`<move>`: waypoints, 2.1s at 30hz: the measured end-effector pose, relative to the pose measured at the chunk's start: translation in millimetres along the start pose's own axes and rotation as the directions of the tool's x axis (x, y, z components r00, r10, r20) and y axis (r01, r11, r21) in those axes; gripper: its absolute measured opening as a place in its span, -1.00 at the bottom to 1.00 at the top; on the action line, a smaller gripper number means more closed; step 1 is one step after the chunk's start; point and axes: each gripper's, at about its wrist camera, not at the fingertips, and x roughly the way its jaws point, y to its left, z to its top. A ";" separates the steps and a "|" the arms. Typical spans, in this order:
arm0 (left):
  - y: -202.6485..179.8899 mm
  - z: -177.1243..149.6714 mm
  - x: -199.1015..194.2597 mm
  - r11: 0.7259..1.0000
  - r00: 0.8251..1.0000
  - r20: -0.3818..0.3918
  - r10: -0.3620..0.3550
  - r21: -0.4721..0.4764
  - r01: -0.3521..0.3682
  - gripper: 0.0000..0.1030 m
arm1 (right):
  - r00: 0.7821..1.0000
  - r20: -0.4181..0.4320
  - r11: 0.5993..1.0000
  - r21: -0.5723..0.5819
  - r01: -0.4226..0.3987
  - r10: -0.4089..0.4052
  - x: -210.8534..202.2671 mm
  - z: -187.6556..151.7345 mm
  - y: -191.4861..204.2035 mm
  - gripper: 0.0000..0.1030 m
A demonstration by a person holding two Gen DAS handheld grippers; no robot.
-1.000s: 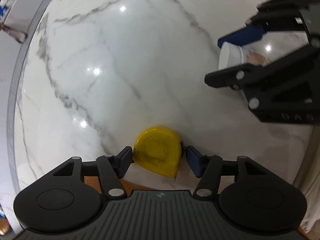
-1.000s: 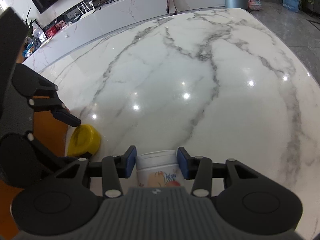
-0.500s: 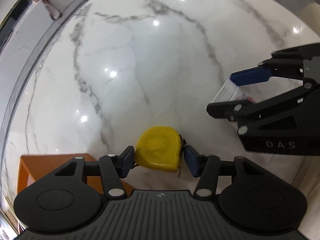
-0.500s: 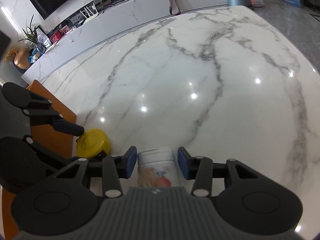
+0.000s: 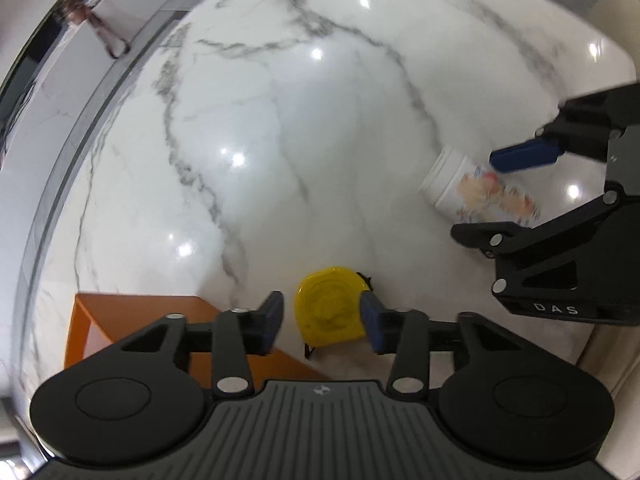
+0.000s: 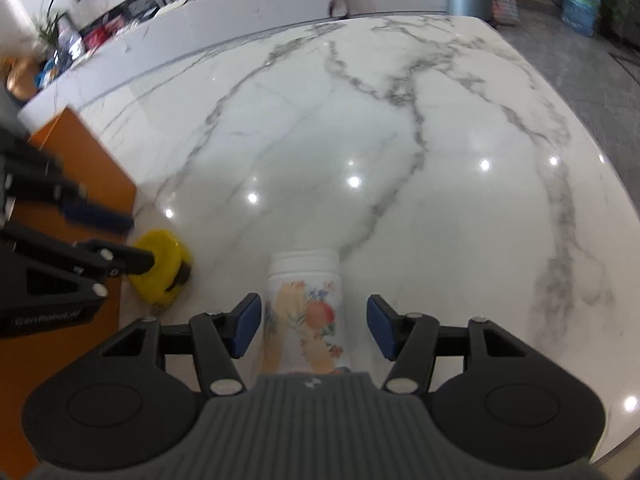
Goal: Organize rigid objects
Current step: 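Grasp the yellow tape measure with the left gripper while the right grasps the white jar, then carry the yellow tape measure and white jar over the orange box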
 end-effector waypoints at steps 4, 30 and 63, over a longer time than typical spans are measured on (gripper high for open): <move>-4.7 6.2 11.6 0.999 0.997 -0.075 -0.014 0.044 0.018 0.41 | 1.000 -0.002 1.000 -0.012 0.015 -0.015 2.3 -0.4 -0.2 0.03; 10.2 -3.0 2.6 0.968 0.997 -0.033 -0.077 -0.243 0.066 0.19 | 0.995 0.052 0.995 0.058 -0.085 0.082 0.5 2.2 -12.0 -0.11; 54.3 -248.1 -155.4 0.599 0.934 0.337 0.121 -0.775 0.202 0.17 | 0.867 0.063 0.869 -0.070 -0.491 0.495 -137.0 -20.4 145.4 -0.11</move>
